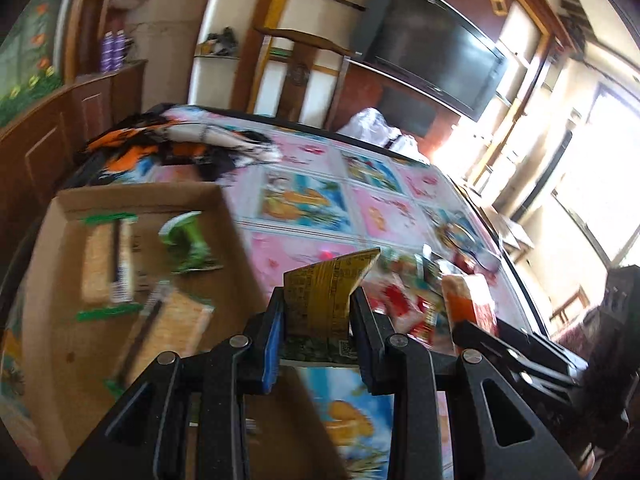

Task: Organize snacks
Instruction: 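Carry the cracker pack and yellow bag over the cardboard box, then lower both snacks into the box and open both grippers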

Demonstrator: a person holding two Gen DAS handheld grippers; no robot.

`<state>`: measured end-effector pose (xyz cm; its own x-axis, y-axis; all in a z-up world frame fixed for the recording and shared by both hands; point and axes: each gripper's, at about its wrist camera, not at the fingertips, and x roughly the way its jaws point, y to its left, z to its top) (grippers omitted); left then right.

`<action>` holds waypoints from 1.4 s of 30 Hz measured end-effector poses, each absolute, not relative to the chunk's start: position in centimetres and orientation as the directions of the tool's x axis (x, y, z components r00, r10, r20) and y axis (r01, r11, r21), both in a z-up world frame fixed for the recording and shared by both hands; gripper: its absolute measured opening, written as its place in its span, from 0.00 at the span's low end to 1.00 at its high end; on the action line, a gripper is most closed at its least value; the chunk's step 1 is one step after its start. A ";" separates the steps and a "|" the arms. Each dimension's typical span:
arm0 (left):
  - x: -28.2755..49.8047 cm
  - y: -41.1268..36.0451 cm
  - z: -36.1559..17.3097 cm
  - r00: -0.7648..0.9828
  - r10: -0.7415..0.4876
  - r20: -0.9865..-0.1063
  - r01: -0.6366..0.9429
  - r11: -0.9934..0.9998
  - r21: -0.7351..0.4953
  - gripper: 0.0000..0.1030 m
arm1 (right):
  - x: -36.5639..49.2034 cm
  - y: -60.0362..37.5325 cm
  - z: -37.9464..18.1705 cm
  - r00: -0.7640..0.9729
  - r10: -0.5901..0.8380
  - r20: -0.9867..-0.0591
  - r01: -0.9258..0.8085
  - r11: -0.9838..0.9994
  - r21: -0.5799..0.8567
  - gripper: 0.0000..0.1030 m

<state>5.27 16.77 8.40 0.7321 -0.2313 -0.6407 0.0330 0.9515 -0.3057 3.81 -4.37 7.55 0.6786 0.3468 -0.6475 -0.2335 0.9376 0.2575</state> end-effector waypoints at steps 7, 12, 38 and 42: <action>5.1 23.5 7.9 0.733 -0.094 -0.674 -0.136 0.950 -0.281 0.29 | 4.4 2.7 8.5 0.623 0.431 -0.653 -0.344 0.900 0.266 0.56; 5.6 27.9 6.6 0.689 -0.014 -0.724 -0.272 0.922 -0.276 0.29 | 5.8 7.2 8.7 0.573 0.467 -0.673 -0.402 0.876 0.266 0.56; 6.2 29.2 4.5 0.601 0.069 -0.797 -0.370 0.907 -0.201 0.29 | 15.1 18.7 4.8 0.428 0.443 -0.787 -0.415 0.870 0.264 0.56; 6.2 29.2 4.5 0.604 0.065 -0.795 -0.368 0.907 -0.206 0.29 | 15.0 18.8 4.9 0.425 0.448 -0.787 -0.415 0.869 0.271 0.56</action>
